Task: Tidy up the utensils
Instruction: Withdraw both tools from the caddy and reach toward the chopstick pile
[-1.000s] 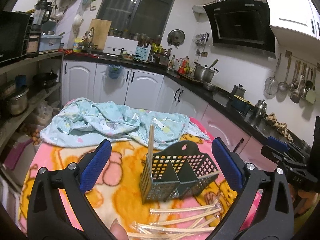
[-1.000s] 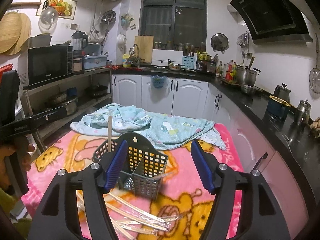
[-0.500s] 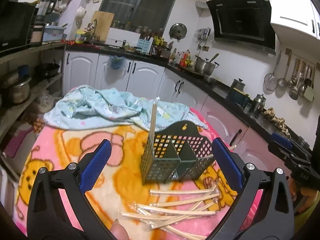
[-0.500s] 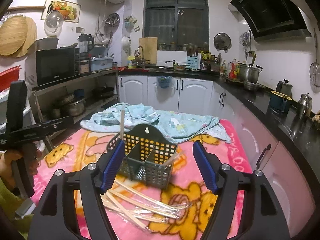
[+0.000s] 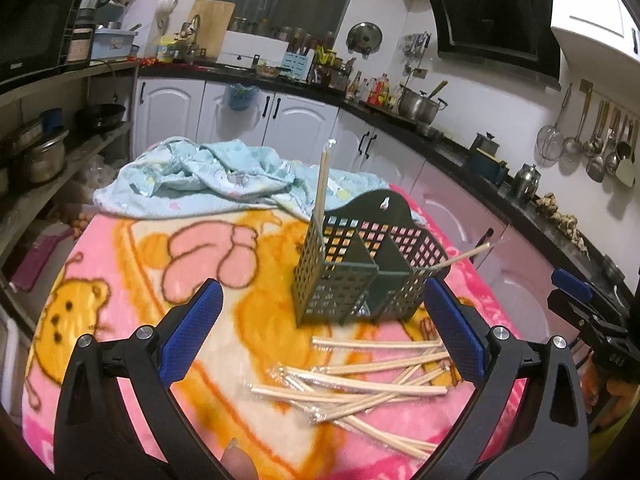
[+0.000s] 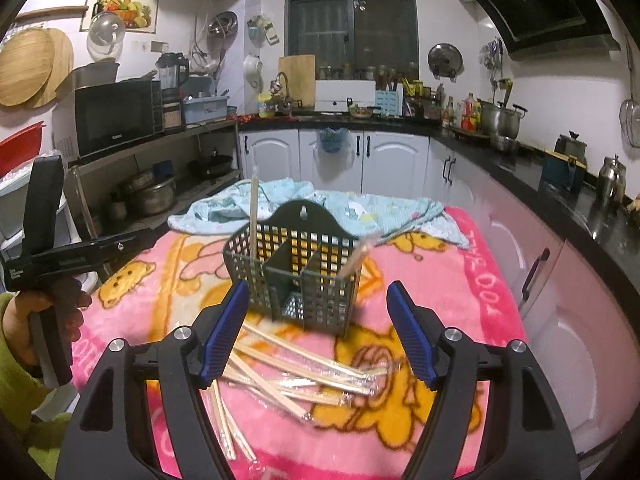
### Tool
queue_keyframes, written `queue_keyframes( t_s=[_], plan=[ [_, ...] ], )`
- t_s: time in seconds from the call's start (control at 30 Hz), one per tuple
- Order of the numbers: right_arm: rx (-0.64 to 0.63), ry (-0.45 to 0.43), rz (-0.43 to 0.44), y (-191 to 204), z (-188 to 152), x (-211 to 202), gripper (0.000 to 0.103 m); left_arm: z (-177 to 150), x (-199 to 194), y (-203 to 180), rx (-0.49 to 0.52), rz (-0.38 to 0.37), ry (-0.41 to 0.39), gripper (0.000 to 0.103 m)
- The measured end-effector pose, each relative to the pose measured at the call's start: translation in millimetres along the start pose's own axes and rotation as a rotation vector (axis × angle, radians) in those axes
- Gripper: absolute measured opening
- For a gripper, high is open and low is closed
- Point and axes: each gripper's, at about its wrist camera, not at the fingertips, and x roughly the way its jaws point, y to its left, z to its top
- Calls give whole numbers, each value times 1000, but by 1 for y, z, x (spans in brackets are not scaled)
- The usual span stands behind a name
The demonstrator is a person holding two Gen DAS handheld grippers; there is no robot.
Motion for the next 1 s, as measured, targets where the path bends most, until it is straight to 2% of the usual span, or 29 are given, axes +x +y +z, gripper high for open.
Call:
queue_keyframes(
  t_s=[0.7,1.0],
  plan=[
    [8,178,-21,12,-72,34,69,-46,18,13,18,56,118,92],
    [31,232,-23,8,-90,44,69,-60,29,25,-8,71,170,92]
  ],
)
